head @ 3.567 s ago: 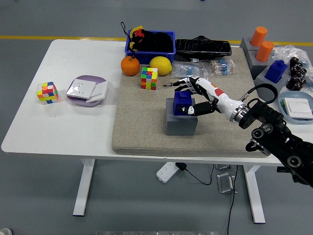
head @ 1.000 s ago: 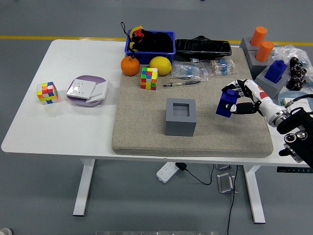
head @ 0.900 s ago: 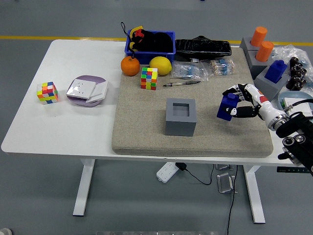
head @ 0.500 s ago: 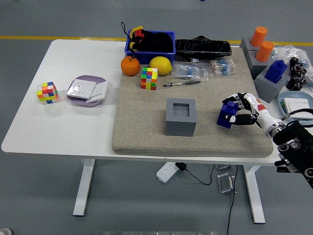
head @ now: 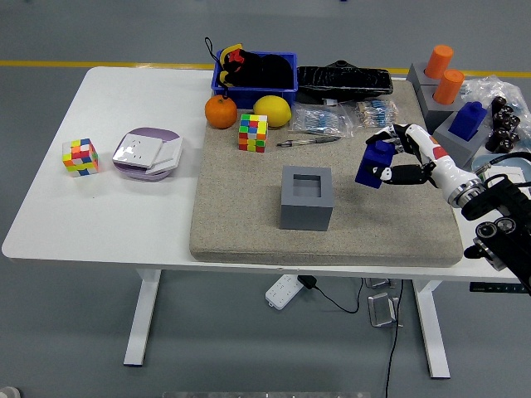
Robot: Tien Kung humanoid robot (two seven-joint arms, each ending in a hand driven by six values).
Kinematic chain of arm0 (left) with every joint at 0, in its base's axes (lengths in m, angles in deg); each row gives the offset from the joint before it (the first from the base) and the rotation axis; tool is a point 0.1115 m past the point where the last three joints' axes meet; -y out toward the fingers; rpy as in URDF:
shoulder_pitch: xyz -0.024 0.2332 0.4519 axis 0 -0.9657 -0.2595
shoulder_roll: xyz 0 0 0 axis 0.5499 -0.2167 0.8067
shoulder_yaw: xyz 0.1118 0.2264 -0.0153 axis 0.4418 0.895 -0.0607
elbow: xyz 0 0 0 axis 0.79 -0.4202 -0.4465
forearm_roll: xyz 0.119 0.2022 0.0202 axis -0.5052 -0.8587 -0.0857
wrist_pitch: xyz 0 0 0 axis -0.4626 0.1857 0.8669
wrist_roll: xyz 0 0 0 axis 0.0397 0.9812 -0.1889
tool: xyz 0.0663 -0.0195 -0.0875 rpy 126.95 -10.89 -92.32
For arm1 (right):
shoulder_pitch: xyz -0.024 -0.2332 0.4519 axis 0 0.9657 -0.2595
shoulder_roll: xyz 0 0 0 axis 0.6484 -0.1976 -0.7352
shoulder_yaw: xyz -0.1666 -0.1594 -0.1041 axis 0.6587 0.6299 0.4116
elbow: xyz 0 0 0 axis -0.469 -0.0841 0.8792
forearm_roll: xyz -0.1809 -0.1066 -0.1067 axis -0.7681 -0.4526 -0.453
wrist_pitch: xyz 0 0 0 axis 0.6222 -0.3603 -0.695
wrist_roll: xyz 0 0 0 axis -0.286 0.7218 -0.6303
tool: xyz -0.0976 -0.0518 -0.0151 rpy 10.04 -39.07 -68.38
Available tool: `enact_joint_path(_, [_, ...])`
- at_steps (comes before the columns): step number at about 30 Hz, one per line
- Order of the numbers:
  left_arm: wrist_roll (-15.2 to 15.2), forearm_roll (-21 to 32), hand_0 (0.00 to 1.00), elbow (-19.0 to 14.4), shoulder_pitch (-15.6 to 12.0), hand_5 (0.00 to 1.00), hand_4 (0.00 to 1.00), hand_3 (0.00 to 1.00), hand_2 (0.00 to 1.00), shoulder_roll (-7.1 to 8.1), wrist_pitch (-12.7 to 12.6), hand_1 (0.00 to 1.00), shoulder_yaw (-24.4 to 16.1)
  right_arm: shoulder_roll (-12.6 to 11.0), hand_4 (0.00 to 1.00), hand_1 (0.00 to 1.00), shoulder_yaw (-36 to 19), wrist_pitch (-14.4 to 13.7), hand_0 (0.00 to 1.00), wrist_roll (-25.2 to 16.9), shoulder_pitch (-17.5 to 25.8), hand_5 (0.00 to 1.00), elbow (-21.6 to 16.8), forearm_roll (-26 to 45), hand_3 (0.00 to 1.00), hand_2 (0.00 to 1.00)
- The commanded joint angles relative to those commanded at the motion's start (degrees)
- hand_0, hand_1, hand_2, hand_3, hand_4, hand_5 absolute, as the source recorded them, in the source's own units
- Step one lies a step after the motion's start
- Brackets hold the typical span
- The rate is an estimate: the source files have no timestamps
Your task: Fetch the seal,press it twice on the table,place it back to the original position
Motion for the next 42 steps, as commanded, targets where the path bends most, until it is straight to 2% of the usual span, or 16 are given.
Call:
enact_joint_path(5, [0.0,-0.1,0.793,0.0,0.1,0.443,0.622,0.760,0.736,-0.07,0.0,0.743,-0.2,-0.1,0.665,0.343,0.2,1.2,0.443,1.1,-1.4,0.002,-5.3,0.4,0.345,0.372])
enact_joint_path(10, [0.0,0.0,0.793,0.0,0.1,0.443,0.622,0.760,0.736,-0.07,0.0,0.743,-0.1,0.8,0.664,0.342,1.7,2.7,0.442,2.0,-2.6,0.002,-7.0,0.9,0.344,0.371])
enact_joint_path(14, [0.0,0.1,0.793,0.0,0.2,0.443,0.622,0.761,0.736,-0.07,0.0,0.743,0.0,1.8,0.665,0.342,4.3,3.4,0.442,2.0,-3.9,0.002,-6.1,2.1,0.345,0.372])
enact_joint_path(26, [0.0,0.3,0.793,0.0,0.3,0.442,0.622,0.761,0.736,-0.09,0.1,0.743,0.6,4.4,0.667,0.342,11.9,4.7,0.443,0.2,-8.8,0.002,0.6,6.9,0.345,0.372])
enact_joint_path(42, [0.0,0.3,0.794,0.0,0.5,0.443,0.623,0.761,0.736,-0.05,0.2,0.742,0.7,4.6,0.672,0.343,16.1,4.9,0.442,-0.7,-10.6,0.002,3.6,7.8,0.344,0.373])
